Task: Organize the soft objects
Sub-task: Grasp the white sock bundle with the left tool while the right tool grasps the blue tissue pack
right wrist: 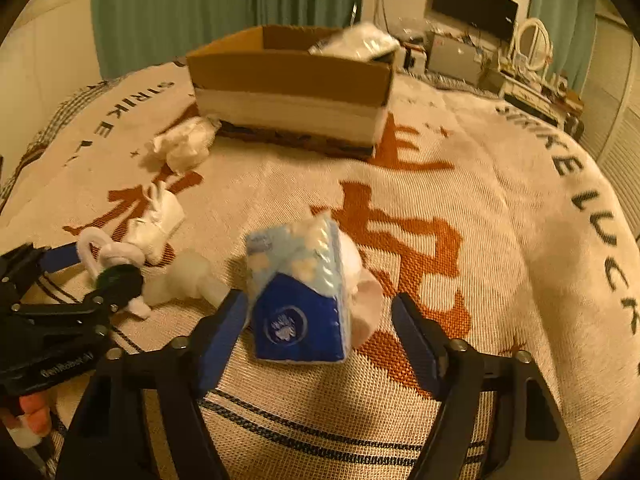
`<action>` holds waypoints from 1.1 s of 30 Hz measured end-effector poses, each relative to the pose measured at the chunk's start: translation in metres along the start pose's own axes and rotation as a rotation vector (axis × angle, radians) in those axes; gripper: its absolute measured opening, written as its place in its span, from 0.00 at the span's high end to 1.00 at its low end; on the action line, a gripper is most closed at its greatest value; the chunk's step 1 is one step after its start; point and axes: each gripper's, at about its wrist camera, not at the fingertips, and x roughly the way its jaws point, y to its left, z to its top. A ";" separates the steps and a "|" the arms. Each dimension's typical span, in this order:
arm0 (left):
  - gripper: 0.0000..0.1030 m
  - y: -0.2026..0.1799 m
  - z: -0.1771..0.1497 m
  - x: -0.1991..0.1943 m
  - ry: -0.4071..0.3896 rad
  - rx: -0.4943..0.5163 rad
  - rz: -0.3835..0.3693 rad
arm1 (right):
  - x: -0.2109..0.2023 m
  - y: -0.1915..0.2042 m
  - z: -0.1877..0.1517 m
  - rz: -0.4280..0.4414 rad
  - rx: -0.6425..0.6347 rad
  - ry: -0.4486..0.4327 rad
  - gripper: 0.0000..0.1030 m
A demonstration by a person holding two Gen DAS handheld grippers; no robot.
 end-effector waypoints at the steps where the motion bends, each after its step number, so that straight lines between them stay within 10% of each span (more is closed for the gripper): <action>1: 0.29 0.001 -0.001 0.000 0.004 -0.005 -0.010 | 0.002 0.000 -0.001 -0.001 0.002 0.004 0.40; 7: 0.58 -0.006 -0.005 -0.006 0.007 0.030 -0.076 | -0.005 0.001 -0.005 0.012 0.009 -0.025 0.69; 33: 0.62 -0.012 0.019 -0.082 -0.118 0.082 -0.097 | -0.085 -0.011 -0.008 0.073 0.074 -0.152 0.79</action>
